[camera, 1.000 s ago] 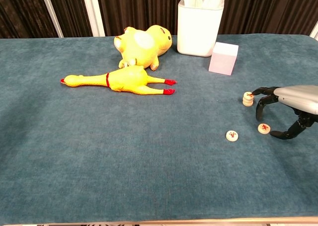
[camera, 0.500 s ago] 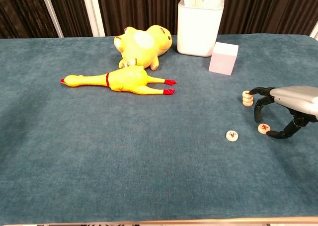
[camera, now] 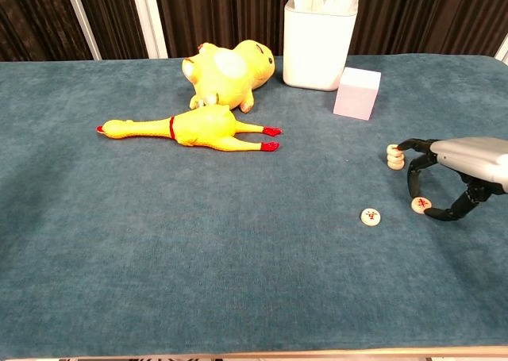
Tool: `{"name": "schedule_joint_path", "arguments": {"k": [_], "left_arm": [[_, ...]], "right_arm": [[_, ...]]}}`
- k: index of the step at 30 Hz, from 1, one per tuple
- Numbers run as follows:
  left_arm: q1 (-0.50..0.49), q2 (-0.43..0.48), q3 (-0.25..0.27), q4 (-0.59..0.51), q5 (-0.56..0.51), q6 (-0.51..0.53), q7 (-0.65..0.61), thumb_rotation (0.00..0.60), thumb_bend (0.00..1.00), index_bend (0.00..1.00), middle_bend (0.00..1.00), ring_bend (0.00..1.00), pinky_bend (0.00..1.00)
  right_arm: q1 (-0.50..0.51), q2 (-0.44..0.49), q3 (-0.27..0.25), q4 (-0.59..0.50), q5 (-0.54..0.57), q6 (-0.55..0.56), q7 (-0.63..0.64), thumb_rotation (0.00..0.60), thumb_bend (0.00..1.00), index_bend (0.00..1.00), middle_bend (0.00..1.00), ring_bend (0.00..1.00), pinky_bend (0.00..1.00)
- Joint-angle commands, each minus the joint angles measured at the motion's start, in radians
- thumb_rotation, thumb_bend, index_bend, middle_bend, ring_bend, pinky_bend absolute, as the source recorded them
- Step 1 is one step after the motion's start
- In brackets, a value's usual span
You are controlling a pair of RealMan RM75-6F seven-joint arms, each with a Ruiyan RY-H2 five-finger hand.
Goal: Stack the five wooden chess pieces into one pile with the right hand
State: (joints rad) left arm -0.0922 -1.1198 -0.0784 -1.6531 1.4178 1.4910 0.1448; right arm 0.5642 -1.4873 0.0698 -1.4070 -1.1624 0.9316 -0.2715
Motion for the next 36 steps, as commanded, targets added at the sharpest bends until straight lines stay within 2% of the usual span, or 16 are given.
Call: {"name": "schedule_joint_path", "arguments": {"k": [1, 36], "left_arm": [[0.0, 0.0, 0.0, 0.001, 0.0, 0.0, 0.0, 0.6, 0.82, 0.1, 0.0, 0.0, 0.01], [0.0, 0.003, 0.001, -0.002, 0.002, -0.001, -0.003, 0.6, 0.82, 0.1, 0.0, 0.0, 0.01]], "right_arm": [[0.0, 0.001, 0.0, -0.001, 0.001, -0.002, -0.003, 0.6, 0.4, 0.48, 0.06, 0.02, 0.09], [-0.007, 0.027, -0.003, -0.035, -0.018, 0.003, 0.003, 0.6, 0.4, 0.54, 0.06, 0.02, 0.08]]}}
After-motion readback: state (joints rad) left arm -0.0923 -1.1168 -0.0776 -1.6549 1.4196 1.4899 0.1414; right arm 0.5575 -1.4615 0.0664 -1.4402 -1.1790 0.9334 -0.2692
